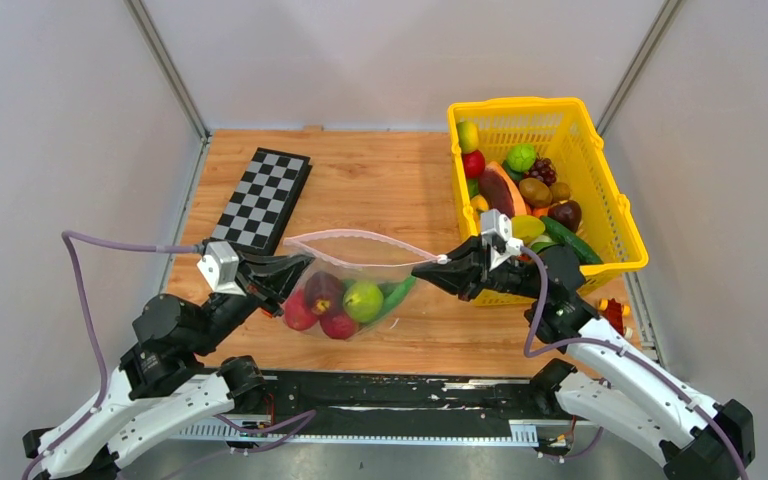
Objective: Place the food in the zip-top bag and seal the zipper
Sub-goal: Zip the zipper food storage bag at the center of the board.
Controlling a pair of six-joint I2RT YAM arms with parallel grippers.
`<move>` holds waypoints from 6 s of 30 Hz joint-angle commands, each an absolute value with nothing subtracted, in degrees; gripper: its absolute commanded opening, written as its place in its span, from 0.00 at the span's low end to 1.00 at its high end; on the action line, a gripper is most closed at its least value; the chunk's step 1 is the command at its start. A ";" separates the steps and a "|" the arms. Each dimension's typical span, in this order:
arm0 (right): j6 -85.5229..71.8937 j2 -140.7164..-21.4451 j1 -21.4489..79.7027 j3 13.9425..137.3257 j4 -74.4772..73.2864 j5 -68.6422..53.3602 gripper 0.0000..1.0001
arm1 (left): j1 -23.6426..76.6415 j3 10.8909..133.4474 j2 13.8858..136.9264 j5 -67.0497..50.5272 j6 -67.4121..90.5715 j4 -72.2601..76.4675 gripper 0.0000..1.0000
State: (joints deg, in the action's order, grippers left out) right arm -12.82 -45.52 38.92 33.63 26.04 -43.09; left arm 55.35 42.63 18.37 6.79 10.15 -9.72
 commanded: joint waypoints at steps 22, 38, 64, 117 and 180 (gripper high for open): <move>1.23 -61.58 38.68 52.52 -5.68 -42.43 0.00 | 55.20 53.35 32.25 10.54 0.21 -22.42 1.00; 7.37 -55.53 38.67 52.92 -11.96 -42.29 0.00 | 55.20 77.27 62.19 -18.72 -18.15 -32.01 1.00; 4.68 -47.09 38.68 45.67 -3.84 -40.48 0.00 | 55.20 77.78 64.69 -13.87 -18.09 -35.63 0.11; 4.17 -41.97 38.59 40.93 1.01 -39.55 0.00 | 55.28 82.76 70.42 -34.29 -13.56 -29.33 0.43; 4.05 -38.50 38.66 37.71 3.40 -34.96 0.00 | 56.04 76.87 66.36 -25.54 -15.41 -33.69 0.04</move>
